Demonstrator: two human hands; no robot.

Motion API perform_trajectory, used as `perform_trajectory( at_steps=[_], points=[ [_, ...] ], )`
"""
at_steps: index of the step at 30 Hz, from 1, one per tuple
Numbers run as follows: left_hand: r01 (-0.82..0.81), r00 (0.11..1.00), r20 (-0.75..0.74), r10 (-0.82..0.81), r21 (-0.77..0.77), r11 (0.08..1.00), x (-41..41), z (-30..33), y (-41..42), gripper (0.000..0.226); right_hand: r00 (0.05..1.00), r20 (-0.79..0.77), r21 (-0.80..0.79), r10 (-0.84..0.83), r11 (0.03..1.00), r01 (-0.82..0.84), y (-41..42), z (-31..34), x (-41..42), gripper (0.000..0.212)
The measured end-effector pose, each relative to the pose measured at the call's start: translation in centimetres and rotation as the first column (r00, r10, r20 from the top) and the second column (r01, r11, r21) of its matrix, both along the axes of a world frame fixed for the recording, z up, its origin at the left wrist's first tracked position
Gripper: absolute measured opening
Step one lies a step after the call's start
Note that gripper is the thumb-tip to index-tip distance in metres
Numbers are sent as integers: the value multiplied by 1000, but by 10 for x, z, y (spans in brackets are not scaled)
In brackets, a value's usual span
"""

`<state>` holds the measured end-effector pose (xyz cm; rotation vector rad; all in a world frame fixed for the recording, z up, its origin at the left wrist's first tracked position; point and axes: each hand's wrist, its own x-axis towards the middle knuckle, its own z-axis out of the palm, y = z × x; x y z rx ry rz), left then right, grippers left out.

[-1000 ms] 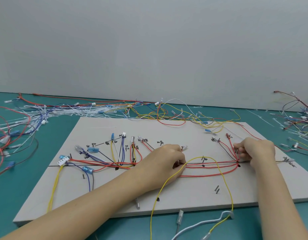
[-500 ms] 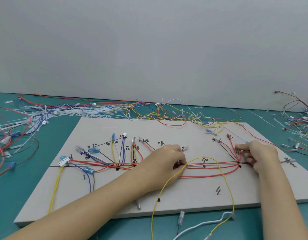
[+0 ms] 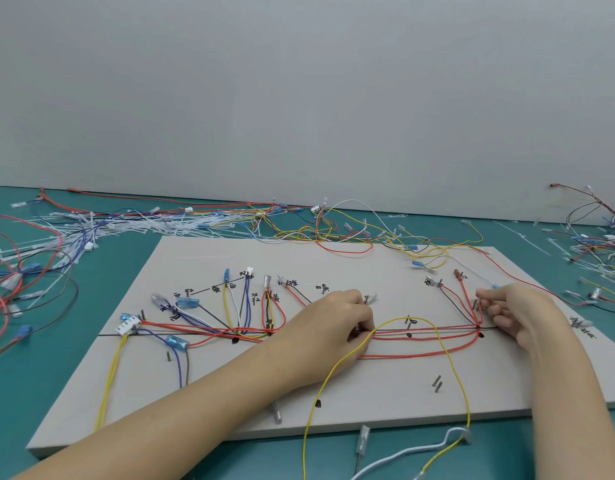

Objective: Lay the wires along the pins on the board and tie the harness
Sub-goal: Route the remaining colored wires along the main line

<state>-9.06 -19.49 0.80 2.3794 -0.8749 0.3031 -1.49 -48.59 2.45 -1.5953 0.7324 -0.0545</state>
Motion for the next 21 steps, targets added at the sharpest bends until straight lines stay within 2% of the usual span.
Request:
perform_trajectory(
  at_steps=[5,13,17,21],
  points=[
    [7,1000,4,-7,-4,1000,-1,1,0,12,1000,14,-7,14,1000,-14,0,1,-2,5],
    [4,1000,13,-4,6,1000,0,-1,0,11,997,36,-112,68,992,-64,-1,0,-2,5],
    [2,1000,17,-2,9,1000,0,-1,0,11,999,0,-157,53,986,-52,-2,1,-2,6],
    [4,1000,14,-4,9,1000,-1,0,0,11,999,-44,-209,-14,978,5,-2,2,0,20]
  ],
)
